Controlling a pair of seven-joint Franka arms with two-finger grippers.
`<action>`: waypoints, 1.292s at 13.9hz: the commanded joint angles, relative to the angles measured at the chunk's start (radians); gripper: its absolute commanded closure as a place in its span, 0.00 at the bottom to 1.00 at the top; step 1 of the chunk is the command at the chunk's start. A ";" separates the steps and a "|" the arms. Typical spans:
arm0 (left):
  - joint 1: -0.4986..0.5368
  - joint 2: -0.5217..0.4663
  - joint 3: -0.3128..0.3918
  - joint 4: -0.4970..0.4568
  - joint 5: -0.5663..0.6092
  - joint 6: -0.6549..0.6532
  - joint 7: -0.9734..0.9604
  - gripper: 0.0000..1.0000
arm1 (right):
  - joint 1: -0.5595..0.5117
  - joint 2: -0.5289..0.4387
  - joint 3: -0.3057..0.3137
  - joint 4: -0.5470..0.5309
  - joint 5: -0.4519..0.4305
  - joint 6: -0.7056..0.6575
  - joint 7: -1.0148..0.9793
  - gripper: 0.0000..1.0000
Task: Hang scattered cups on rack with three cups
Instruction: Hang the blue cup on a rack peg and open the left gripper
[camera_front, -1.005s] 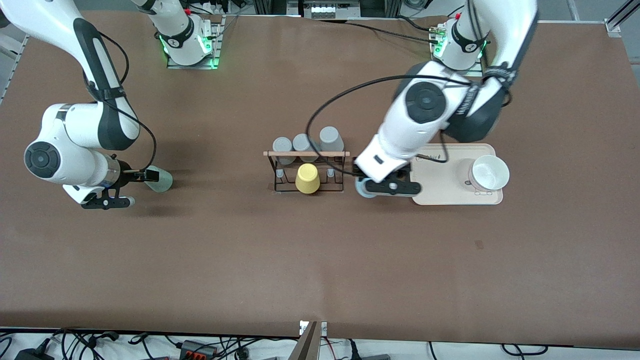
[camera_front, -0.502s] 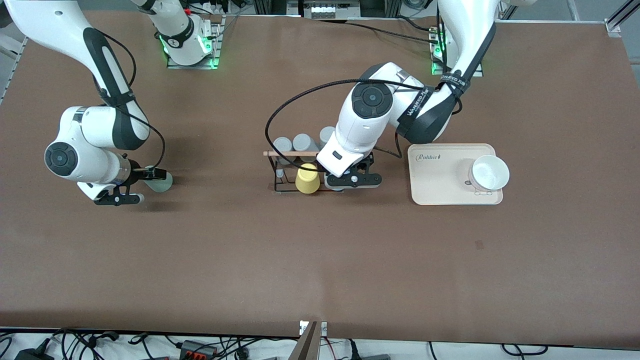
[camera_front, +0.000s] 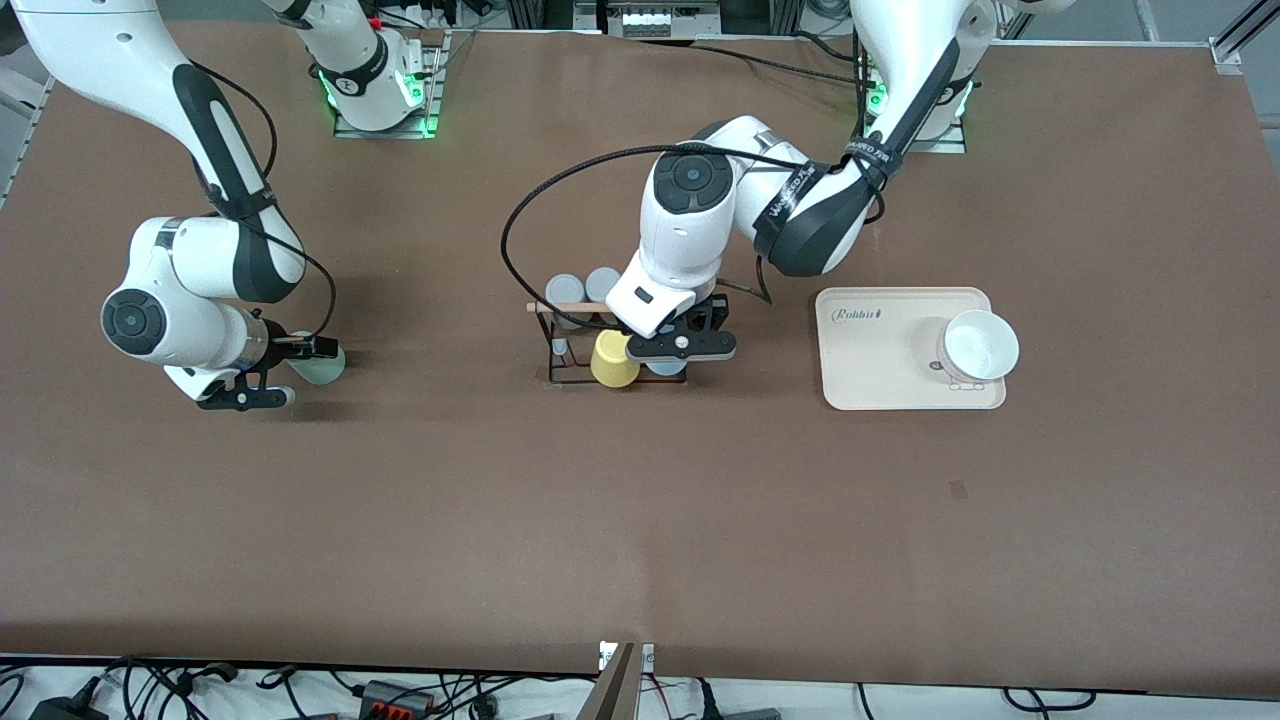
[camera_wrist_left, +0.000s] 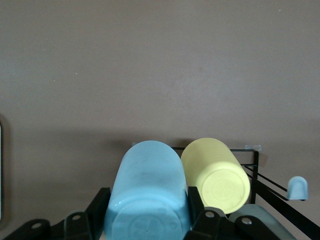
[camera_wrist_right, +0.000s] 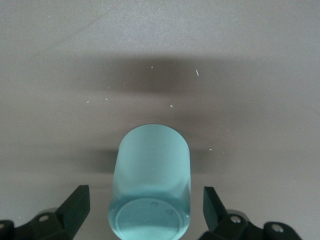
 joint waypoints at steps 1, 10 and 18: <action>-0.009 0.034 0.008 0.038 0.018 -0.019 -0.016 0.73 | -0.007 0.000 0.004 -0.006 -0.012 0.006 0.012 0.10; -0.020 0.055 0.003 0.044 0.019 -0.018 0.001 0.00 | -0.006 -0.017 0.006 0.049 -0.010 -0.052 0.007 0.73; 0.107 -0.086 0.002 0.043 0.038 -0.194 0.215 0.00 | 0.085 -0.009 0.011 0.405 0.134 -0.411 0.078 0.73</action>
